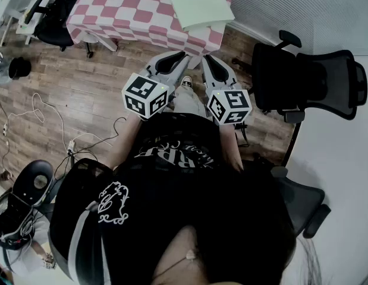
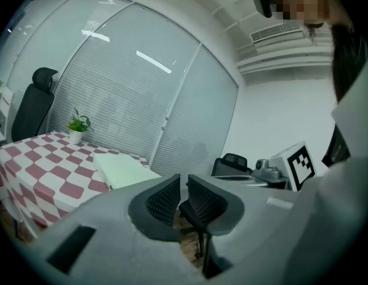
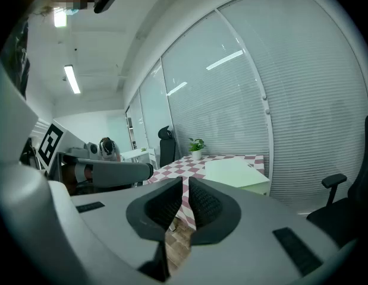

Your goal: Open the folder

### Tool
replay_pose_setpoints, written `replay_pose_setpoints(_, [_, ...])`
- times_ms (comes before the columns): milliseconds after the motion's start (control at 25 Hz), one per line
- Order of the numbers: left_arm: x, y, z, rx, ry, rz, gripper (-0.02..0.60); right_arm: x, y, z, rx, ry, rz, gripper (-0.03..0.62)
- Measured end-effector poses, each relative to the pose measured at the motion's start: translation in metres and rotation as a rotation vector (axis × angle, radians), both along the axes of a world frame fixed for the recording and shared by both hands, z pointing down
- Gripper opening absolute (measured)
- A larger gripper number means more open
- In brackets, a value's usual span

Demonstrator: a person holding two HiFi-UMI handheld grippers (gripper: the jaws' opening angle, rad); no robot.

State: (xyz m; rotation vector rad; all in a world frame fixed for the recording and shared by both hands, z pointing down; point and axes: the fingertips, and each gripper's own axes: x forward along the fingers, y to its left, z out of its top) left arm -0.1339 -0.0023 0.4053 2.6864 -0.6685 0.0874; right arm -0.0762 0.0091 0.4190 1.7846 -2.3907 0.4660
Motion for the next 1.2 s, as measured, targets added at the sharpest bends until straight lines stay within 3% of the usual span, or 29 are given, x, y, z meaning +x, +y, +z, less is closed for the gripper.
replay_pose_setpoints(640, [-0.007, 0.006, 0.011, -0.01, -0.031, -0.002, 0.054, -0.003, 0.01, 0.01, -0.014, -0.044, 0.022, 0.035])
replay_pose_setpoints(920, [0.009, 0.001, 0.019, -0.03, -0.047, 0.03, 0.054, 0.011, 0.003, 0.019, -0.045, -0.059, 0.037, 0.035])
replay_pose_setpoints(1200, [0.03, -0.032, 0.027, -0.041, -0.082, -0.004, 0.054, 0.04, -0.032, 0.029, -0.062, -0.068, 0.01, 0.035])
